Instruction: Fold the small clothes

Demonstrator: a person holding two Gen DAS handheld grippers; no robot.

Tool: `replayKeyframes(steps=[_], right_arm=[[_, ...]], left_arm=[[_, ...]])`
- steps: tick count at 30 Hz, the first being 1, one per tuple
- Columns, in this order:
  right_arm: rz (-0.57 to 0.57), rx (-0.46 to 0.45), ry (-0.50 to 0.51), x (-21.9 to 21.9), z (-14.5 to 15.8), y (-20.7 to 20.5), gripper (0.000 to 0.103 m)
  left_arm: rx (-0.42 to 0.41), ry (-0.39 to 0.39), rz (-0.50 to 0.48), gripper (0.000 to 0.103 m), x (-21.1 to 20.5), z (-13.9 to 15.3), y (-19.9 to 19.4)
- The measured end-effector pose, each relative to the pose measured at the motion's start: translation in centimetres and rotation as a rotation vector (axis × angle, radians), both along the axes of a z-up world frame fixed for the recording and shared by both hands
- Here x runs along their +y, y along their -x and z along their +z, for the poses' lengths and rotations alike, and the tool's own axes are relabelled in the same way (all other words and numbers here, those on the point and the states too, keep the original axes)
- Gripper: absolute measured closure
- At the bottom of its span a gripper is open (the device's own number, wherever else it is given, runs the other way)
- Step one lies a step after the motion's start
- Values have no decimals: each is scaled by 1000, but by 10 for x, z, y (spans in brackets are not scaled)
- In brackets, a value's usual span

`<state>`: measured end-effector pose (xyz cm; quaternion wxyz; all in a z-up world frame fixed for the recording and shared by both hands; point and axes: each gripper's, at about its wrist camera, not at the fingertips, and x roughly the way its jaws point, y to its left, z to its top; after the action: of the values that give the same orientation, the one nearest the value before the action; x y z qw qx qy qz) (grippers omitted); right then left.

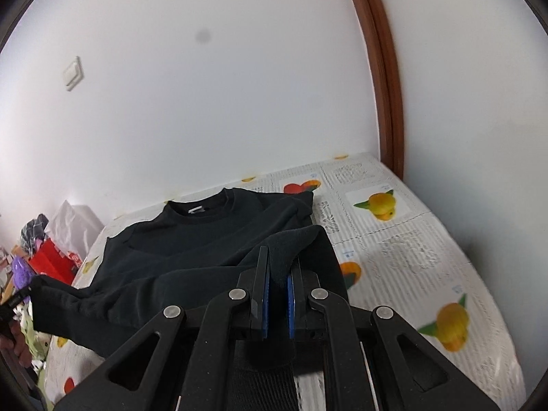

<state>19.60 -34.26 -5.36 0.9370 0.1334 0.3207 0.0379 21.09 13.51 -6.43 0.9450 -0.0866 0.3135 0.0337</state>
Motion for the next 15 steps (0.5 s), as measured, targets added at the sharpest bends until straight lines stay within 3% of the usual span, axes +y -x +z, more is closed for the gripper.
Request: replayKeyframes(steps=[7,15], right_arm=[[-14,86,39,1,-45,-46,95],[-47,179,64,1,-81,-71,93]], left_arm=[[81,-47,16,94,-4,-32,-39],[134,-87,29,91,-9,-55,-58]])
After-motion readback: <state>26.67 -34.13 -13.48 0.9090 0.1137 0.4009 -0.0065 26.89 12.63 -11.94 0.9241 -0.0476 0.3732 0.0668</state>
